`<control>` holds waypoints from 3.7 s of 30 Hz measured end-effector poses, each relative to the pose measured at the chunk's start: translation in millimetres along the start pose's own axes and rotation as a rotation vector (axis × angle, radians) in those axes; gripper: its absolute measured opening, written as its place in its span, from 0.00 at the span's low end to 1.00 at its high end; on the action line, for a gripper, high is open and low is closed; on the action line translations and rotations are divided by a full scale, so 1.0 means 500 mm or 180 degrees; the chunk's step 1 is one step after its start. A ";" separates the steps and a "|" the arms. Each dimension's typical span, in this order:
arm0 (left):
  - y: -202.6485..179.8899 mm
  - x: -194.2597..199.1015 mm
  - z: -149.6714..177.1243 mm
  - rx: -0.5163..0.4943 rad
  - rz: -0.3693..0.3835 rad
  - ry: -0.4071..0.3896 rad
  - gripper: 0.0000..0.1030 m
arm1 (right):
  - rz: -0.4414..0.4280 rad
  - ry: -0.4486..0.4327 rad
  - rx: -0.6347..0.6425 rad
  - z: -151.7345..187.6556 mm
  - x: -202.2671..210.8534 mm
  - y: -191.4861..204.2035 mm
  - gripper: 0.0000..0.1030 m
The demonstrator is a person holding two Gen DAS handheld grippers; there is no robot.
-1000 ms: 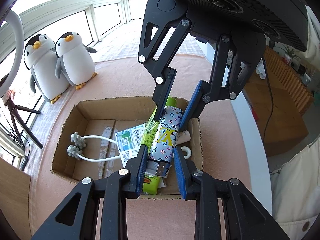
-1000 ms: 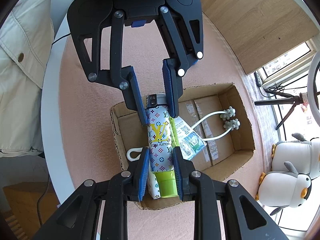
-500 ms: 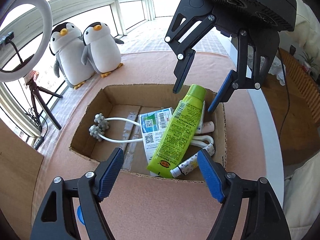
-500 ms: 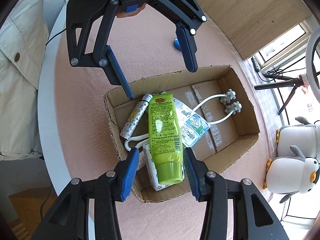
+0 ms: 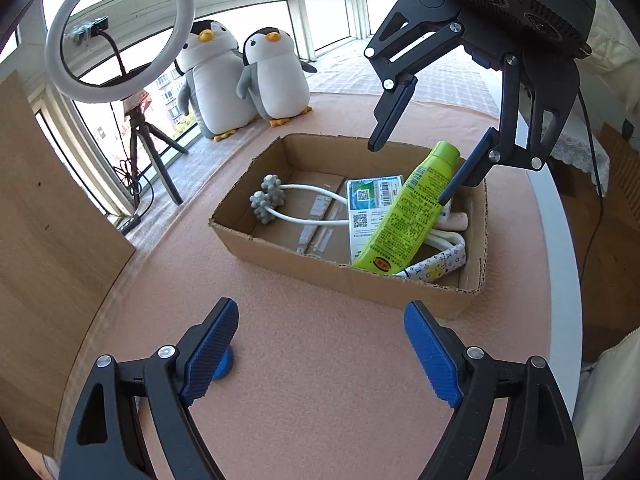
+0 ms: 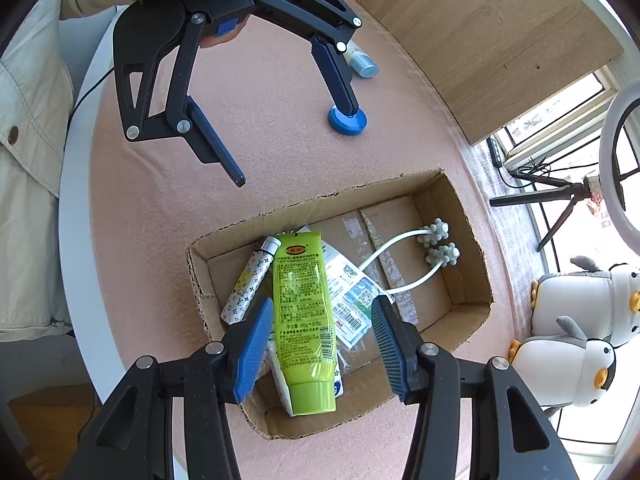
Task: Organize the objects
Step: 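Move both open tools away from the box toward the white sponge, then close the left tool on the white foam sponge, then close the right tool on the blue round case while left tool holds the sponge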
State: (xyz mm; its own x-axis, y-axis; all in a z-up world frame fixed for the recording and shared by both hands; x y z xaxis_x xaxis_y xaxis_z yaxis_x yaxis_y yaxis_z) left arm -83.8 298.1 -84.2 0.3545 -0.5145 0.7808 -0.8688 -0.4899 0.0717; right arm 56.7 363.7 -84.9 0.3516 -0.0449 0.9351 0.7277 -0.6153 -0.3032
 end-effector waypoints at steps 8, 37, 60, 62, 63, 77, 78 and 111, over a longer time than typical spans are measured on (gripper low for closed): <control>0.083 0.067 0.104 0.0461 -0.0338 0.0010 0.89 | 0.0111 -0.0085 0.0059 -0.090 -0.013 -0.005 0.56; 0.556 0.174 0.531 0.3322 -0.2073 -0.0096 0.95 | 0.0528 -0.0226 -0.3002 -0.313 -0.254 -0.022 0.68; 0.619 0.033 0.449 0.2900 -0.1764 0.0008 0.18 | 0.0460 -0.0373 -0.3096 -0.309 -0.271 -0.018 0.70; 0.624 0.034 0.451 0.2910 -0.1753 -0.0014 0.13 | 0.0470 -0.0363 -0.3096 -0.309 -0.271 -0.019 0.70; 0.626 0.037 0.453 0.2928 -0.1739 -0.0034 0.10 | 0.0479 -0.0356 -0.3111 -0.305 -0.272 -0.020 0.70; 0.576 0.102 0.496 0.3099 -0.1715 -0.0176 0.05 | 0.0640 -0.0371 -0.3274 -0.266 -0.270 -0.058 0.70; 0.570 0.107 0.501 0.3117 -0.1709 -0.0176 0.05 | 0.0642 -0.0368 -0.3282 -0.264 -0.271 -0.060 0.70; 0.471 0.246 0.501 0.3173 -0.1701 -0.0422 0.05 | 0.0682 -0.0306 -0.3228 -0.279 -0.322 -0.142 0.70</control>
State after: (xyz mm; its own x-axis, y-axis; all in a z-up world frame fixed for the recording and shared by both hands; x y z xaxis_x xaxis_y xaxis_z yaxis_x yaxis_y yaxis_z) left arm -157.9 -57.0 -126.8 0.6819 -0.1132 0.7226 0.0452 -0.9796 -0.1960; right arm -133.7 304.8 -188.2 0.4928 -0.1958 0.8478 -0.1767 -0.9766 -0.1228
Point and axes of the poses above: each gripper's, at about its wrist camera, not at the fingertips, and x roughly against the way its jaws point, y to its left, z to its underside, the point moved 7 cm from there along -x, roughly the way its jaws point, and after that the axes turned 7 degrees about x, right-handed, at the moved point
